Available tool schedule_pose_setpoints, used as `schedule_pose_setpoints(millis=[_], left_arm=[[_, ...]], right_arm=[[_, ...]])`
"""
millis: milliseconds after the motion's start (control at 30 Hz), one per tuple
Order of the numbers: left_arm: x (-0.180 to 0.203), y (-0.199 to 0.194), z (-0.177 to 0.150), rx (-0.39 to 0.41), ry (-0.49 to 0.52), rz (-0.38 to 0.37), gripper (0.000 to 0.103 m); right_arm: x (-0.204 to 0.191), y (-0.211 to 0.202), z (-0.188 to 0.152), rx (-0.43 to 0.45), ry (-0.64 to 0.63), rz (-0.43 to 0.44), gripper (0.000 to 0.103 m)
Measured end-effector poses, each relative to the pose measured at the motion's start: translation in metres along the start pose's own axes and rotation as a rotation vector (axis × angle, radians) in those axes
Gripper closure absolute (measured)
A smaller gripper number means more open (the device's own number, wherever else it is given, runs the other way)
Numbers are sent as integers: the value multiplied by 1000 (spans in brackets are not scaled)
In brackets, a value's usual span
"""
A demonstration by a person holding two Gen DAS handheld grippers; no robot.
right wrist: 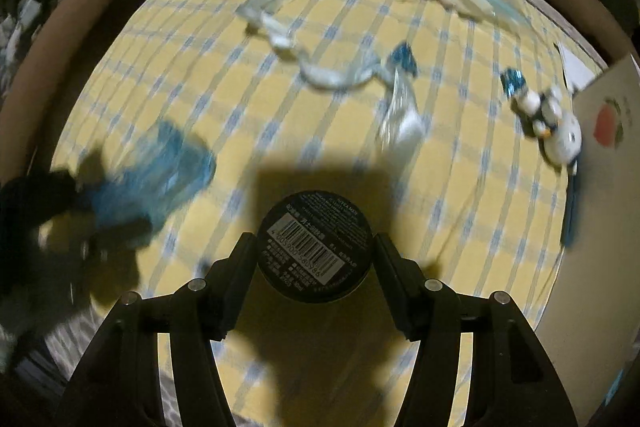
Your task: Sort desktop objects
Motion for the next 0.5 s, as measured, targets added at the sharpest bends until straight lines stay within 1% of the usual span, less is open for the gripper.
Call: schedule_pose_setpoints(millis=[67, 133, 167, 233, 333, 400, 467, 500], left_arm=[[-1, 1, 1, -2, -6, -6, 79], [-2, 1, 3, -4, -12, -13, 79], [-2, 2, 3, -4, -12, -14, 79], [-1, 2, 4, -5, -10, -16, 79], [-2, 3, 5, -5, -13, -21, 79], [-2, 3, 6, -5, -14, -22, 79], [-2, 3, 6, -6, -11, -22, 79], [-2, 3, 6, -7, -10, -21, 79]], right_arm=[[6, -3, 12, 27, 52, 32, 41], [14, -13, 19, 100, 133, 113, 41], [16, -19, 19, 137, 155, 150, 41], [19, -26, 13, 191, 171, 188, 41], [29, -31, -4, 259, 194, 149, 42], [32, -36, -9, 315, 220, 175, 42], [38, -39, -12, 335, 261, 256, 42], [39, -40, -14, 328, 285, 338, 42]])
Point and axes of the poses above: each gripper's, at about its wrist camera, not at the fingertips, and y roughly the way its jaws point, x to its right, z to its top, the point moved 7 cm from there along y, roughly the way its jaws point, and after that the axes turned 9 degrees about -x, right-handed, at the moved point
